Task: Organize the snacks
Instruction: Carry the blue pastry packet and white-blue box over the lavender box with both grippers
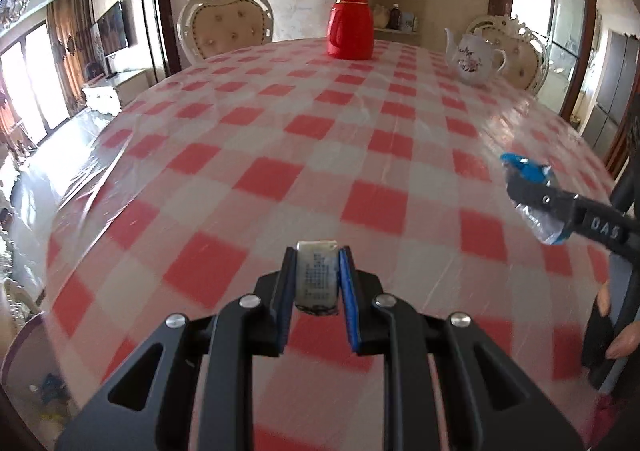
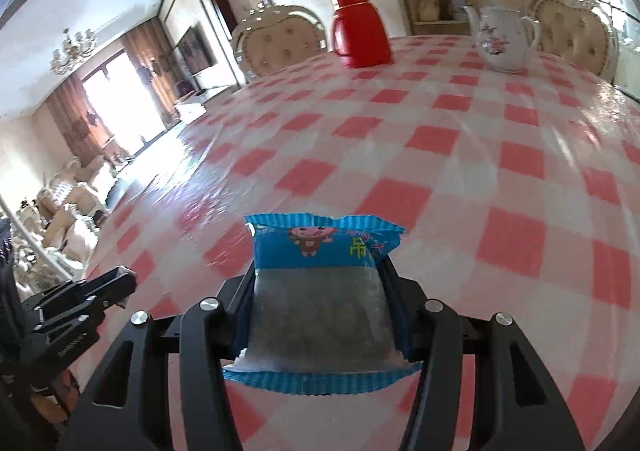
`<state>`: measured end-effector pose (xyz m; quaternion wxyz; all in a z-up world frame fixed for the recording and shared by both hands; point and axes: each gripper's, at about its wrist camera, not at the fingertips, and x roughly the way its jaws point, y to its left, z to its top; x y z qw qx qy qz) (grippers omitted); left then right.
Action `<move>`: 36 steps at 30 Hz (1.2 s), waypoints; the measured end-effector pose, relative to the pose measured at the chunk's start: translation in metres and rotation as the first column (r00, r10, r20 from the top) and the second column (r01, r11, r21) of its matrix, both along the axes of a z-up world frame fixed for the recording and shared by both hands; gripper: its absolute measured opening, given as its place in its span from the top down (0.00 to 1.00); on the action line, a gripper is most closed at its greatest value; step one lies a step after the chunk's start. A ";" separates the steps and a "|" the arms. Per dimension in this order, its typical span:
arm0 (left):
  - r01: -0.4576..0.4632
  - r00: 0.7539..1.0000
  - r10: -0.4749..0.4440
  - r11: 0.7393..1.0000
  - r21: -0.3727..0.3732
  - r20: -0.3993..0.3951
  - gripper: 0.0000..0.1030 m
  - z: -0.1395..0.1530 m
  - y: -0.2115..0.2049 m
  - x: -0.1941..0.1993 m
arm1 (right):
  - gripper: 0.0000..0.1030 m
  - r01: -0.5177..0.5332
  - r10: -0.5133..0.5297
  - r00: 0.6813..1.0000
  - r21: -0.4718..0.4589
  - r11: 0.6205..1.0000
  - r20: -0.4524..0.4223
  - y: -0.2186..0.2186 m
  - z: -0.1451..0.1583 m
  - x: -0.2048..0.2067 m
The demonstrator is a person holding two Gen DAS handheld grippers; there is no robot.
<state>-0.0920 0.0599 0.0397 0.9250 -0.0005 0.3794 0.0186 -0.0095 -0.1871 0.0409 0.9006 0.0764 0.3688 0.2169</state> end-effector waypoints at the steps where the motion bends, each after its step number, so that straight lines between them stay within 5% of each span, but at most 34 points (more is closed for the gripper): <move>1: -0.007 1.000 0.007 1.000 0.001 -0.007 0.79 -0.002 0.007 -0.008 | 0.48 -0.019 0.019 1.000 0.003 1.000 -0.002 0.007 0.000 -0.005; 17: -0.105 0.994 0.105 0.994 0.005 0.001 0.79 -0.004 0.066 -0.064 | 0.48 -0.199 0.198 0.980 -0.043 0.979 -0.021 0.091 -0.007 -0.040; 36: -0.227 0.974 0.227 0.973 -0.031 -0.012 0.79 -0.013 0.130 -0.114 | 0.48 -0.396 0.395 0.918 -0.076 0.915 -0.038 0.187 -0.013 -0.078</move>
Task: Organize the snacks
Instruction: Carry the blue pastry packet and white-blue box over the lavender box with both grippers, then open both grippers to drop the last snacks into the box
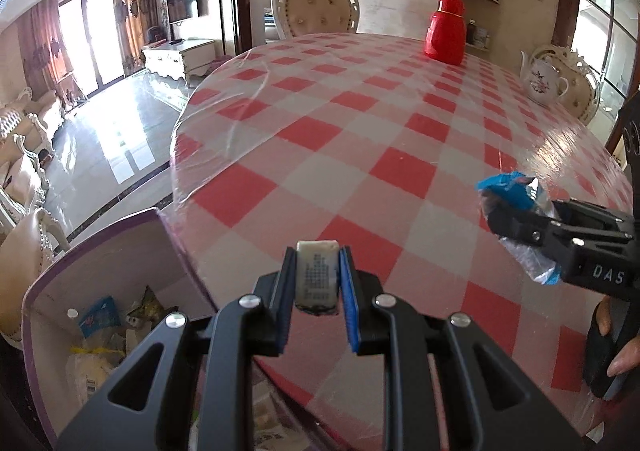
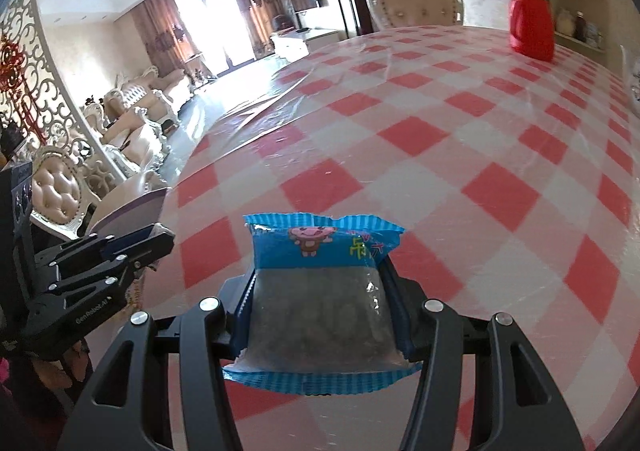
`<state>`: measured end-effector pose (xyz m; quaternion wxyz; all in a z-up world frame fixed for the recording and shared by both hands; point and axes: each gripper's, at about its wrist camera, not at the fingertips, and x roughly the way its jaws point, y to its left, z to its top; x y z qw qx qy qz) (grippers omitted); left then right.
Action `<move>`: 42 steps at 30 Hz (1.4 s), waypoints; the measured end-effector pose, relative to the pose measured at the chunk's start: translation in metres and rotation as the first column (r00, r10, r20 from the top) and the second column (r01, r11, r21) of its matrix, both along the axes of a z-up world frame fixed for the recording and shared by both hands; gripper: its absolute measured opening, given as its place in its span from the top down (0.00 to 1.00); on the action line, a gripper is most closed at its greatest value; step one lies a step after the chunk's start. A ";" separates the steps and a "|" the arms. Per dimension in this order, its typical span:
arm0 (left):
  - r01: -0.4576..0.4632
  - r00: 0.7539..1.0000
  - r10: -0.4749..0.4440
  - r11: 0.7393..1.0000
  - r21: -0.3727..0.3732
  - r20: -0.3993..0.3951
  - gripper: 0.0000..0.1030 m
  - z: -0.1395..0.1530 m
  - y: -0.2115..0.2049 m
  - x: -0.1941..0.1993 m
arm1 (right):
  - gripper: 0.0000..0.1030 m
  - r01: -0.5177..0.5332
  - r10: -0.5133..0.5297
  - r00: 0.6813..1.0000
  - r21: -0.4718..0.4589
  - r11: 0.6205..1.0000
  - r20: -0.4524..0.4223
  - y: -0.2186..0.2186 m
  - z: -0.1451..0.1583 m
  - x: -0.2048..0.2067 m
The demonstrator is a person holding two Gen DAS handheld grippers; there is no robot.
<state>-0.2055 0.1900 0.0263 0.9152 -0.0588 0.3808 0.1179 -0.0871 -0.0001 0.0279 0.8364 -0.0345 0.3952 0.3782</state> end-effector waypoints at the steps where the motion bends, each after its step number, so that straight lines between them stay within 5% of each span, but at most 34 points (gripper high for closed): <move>1: -0.003 1.000 0.003 1.000 -0.001 -0.001 0.79 -0.001 0.002 -0.001 | 0.48 -0.005 0.005 1.000 0.001 1.000 -0.002 0.004 0.000 -0.002; 12: -0.118 0.993 0.118 0.993 0.006 -0.020 0.79 -0.006 0.046 -0.042 | 0.48 -0.186 0.186 0.983 -0.026 0.982 -0.012 0.070 -0.001 -0.045; 24: -0.300 0.953 0.302 0.952 0.057 -0.025 0.79 -0.003 0.108 -0.096 | 0.47 -0.434 0.435 0.900 -0.075 0.898 0.002 0.140 0.000 -0.125; 34: -0.360 0.930 0.364 0.931 0.064 -0.052 0.79 -0.011 0.133 -0.117 | 0.47 -0.529 0.536 0.844 -0.134 0.838 0.017 0.167 -0.003 -0.173; 42: -0.395 0.918 0.396 0.917 0.053 -0.010 0.75 -0.008 0.142 -0.131 | 0.48 -0.547 0.555 0.832 -0.153 0.823 0.015 0.173 -0.006 -0.185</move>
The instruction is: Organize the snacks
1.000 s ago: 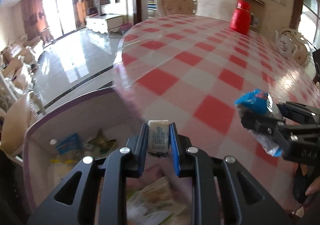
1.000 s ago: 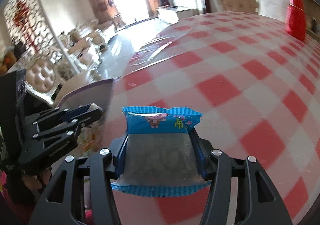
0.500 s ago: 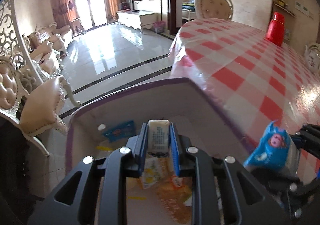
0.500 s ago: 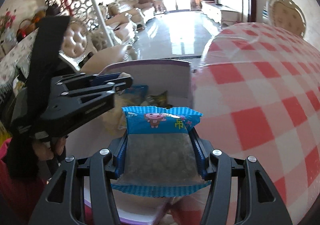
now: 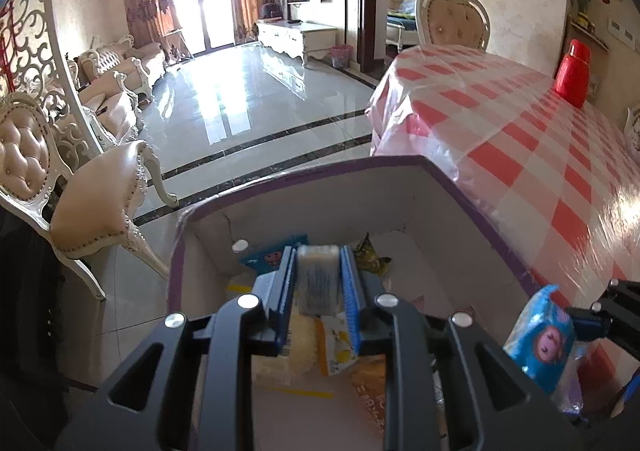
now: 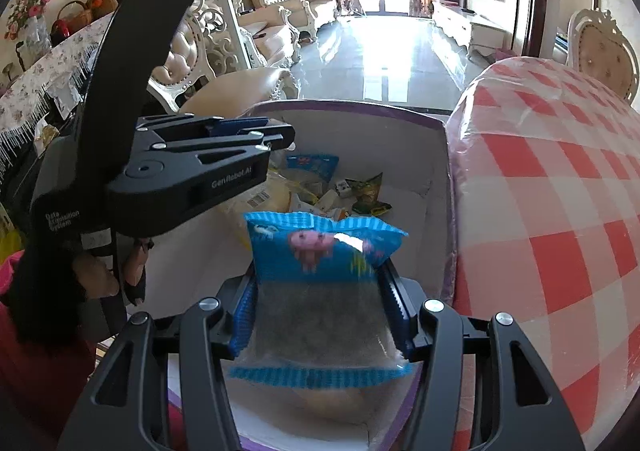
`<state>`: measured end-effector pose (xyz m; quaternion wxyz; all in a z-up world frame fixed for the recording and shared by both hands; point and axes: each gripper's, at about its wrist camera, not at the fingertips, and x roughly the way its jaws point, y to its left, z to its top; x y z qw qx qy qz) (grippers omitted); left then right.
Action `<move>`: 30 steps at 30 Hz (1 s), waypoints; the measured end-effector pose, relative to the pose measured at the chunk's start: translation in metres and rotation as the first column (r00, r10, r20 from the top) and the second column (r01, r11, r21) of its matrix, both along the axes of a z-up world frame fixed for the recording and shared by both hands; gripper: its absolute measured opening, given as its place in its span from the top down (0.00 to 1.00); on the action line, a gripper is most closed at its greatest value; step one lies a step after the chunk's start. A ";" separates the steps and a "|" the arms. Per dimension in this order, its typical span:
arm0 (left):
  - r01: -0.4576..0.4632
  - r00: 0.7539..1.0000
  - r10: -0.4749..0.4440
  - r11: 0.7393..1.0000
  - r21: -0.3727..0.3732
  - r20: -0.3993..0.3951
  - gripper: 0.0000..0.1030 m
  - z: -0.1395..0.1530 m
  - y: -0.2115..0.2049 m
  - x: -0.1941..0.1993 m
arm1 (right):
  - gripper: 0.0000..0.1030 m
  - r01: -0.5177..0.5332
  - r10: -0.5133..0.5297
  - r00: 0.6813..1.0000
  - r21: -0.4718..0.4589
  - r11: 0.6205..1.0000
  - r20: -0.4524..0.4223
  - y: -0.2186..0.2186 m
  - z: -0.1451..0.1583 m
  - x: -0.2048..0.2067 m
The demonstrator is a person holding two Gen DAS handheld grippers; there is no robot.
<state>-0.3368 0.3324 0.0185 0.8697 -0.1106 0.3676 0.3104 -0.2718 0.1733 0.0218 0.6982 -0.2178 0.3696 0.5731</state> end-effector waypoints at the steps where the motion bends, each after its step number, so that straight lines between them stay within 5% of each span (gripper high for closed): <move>1: -0.005 1.000 0.005 1.000 0.004 0.006 0.73 0.001 0.001 -0.002 | 0.48 -0.003 0.003 1.000 -0.002 1.000 0.002 0.000 0.000 0.000; 4: -0.013 0.999 0.012 0.999 0.030 0.035 0.48 0.006 0.002 -0.007 | 0.47 -0.010 0.010 1.000 -0.010 1.000 0.005 0.004 -0.002 -0.002; 5: -0.004 0.999 0.002 0.999 0.047 0.053 0.21 0.008 0.001 -0.008 | 0.46 -0.017 0.017 1.000 -0.015 1.000 0.009 0.005 -0.002 -0.003; 6: 0.006 0.998 -0.010 0.998 0.062 0.068 0.04 0.010 0.000 -0.010 | 0.45 -0.025 0.026 1.000 -0.020 0.999 0.012 0.006 -0.003 -0.005; 7: 0.012 0.997 -0.019 0.996 0.087 0.075 0.01 0.012 -0.002 -0.010 | 0.36 -0.030 0.031 0.999 -0.027 0.999 0.012 0.007 -0.004 -0.007; 8: 0.001 0.998 -0.007 0.995 0.100 0.056 0.01 0.012 -0.003 -0.010 | 0.23 -0.033 0.033 0.999 -0.027 0.999 0.007 0.008 -0.004 -0.009; 10: -0.017 1.000 0.016 0.996 0.085 0.016 0.01 0.009 0.001 -0.007 | 0.16 -0.028 0.028 1.000 -0.016 0.999 0.013 0.008 -0.002 -0.009; 13: -0.037 0.999 0.036 0.999 0.036 0.020 0.01 0.006 0.008 -0.009 | 0.16 -0.016 0.017 0.999 -0.044 0.999 0.034 0.008 -0.002 -0.008; 18: -0.106 0.993 0.101 0.991 0.078 0.065 0.01 0.021 0.005 -0.017 | 0.16 0.102 -0.088 0.982 -0.074 0.992 0.169 0.002 0.004 -0.007; 24: -0.228 0.970 0.236 0.965 0.131 -0.050 0.01 0.024 0.000 -0.016 | 0.16 0.148 -0.140 0.979 -0.040 0.988 0.145 -0.006 0.015 0.002; 30: -0.223 0.970 0.216 0.974 -0.048 -0.115 0.01 0.009 0.014 -0.015 | 0.16 0.220 -0.211 0.973 -0.098 0.971 0.097 -0.005 0.016 0.013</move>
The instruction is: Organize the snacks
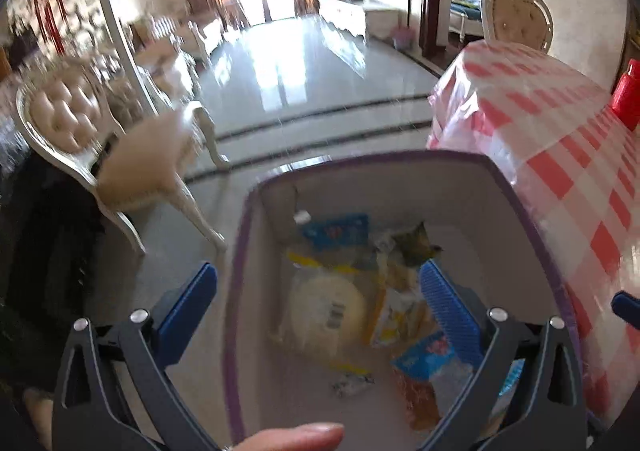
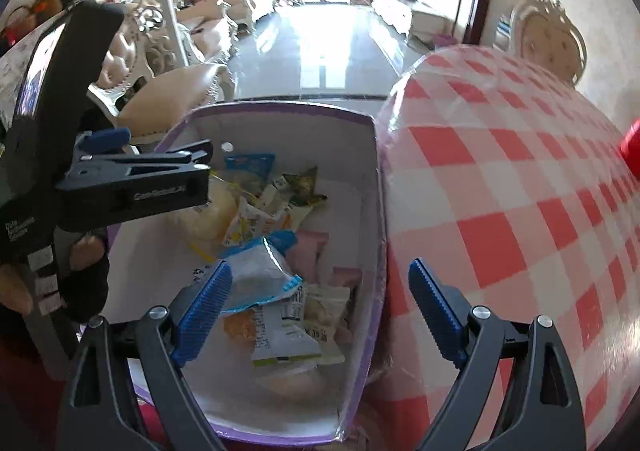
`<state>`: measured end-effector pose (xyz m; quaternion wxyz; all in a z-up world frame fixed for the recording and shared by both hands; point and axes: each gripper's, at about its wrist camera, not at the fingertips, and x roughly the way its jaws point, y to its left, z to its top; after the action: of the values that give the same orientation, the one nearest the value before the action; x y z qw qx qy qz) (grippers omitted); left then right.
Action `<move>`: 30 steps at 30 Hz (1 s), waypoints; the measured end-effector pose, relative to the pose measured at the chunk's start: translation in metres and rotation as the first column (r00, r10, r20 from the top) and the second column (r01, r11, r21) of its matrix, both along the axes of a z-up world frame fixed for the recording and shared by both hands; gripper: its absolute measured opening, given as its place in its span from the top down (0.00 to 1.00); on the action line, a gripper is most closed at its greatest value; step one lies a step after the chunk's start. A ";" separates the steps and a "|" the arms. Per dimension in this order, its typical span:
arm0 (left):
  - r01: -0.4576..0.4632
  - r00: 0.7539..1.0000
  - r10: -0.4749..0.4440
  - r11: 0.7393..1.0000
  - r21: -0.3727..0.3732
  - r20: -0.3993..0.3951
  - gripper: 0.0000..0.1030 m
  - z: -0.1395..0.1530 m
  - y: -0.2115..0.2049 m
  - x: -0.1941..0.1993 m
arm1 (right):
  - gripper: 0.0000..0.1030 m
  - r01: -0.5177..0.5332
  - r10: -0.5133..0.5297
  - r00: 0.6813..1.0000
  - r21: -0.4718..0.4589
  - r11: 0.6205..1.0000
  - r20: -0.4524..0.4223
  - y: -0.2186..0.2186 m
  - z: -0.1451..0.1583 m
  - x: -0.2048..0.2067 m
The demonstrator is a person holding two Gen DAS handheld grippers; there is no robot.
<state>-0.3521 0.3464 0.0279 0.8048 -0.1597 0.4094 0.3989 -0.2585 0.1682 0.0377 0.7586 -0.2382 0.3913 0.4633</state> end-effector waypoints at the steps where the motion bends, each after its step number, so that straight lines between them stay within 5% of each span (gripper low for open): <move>1: -0.002 1.000 0.002 1.000 -0.021 0.001 0.01 -0.002 0.002 -0.001 | 0.16 0.008 -0.008 1.000 -0.006 1.000 -0.007 0.000 0.000 0.001; 9: -0.011 1.000 0.011 0.994 -0.112 -0.002 0.01 -0.018 0.010 0.000 | 0.16 0.036 -0.037 0.999 -0.080 0.996 -0.019 0.007 -0.012 0.003; 30: 0.000 1.000 -0.003 0.991 -0.137 -0.017 0.01 -0.025 0.013 0.005 | 0.16 0.007 -0.011 0.999 -0.113 0.994 -0.033 0.013 -0.025 -0.003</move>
<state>-0.3471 0.3591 0.0029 0.7888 -0.2107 0.4427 0.3707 -0.2618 0.1811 0.0127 0.7392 -0.2713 0.4309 0.4408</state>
